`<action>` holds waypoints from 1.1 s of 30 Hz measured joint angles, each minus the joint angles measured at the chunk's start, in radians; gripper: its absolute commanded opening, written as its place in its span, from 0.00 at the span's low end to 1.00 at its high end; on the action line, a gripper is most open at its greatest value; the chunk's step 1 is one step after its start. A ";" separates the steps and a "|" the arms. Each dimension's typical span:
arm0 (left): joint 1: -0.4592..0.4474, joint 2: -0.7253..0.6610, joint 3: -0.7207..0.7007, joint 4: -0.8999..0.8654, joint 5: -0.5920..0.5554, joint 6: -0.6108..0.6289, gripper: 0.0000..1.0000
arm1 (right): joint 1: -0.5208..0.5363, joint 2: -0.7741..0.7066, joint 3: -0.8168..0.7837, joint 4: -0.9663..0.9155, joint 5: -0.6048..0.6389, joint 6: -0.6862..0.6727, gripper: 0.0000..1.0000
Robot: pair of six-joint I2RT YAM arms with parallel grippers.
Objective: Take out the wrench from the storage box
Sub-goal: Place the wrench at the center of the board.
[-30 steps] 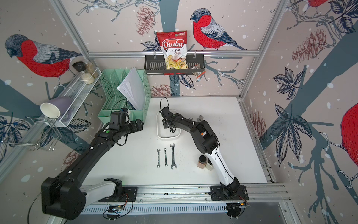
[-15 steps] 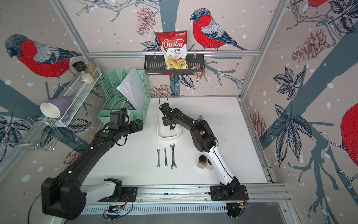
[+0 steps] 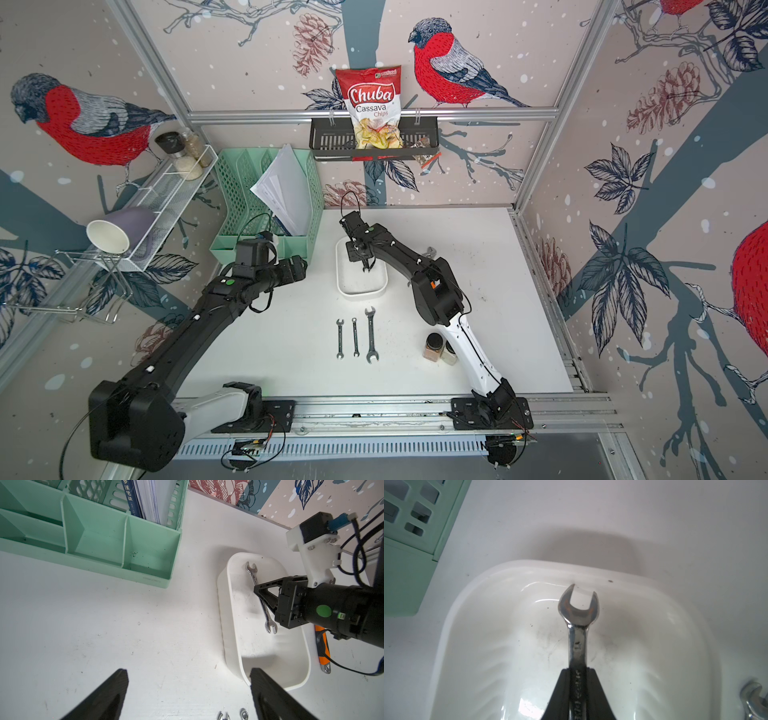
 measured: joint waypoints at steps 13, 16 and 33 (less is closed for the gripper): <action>0.000 -0.003 -0.001 0.000 -0.001 0.000 0.95 | -0.038 -0.183 -0.083 -0.014 0.032 -0.002 0.12; 0.000 -0.006 -0.001 0.000 -0.001 0.000 0.95 | -0.061 -0.280 -0.217 0.009 0.045 0.000 0.12; 0.000 -0.010 -0.008 0.008 0.000 0.000 0.95 | -0.147 -0.472 -0.768 0.258 -0.033 0.067 0.13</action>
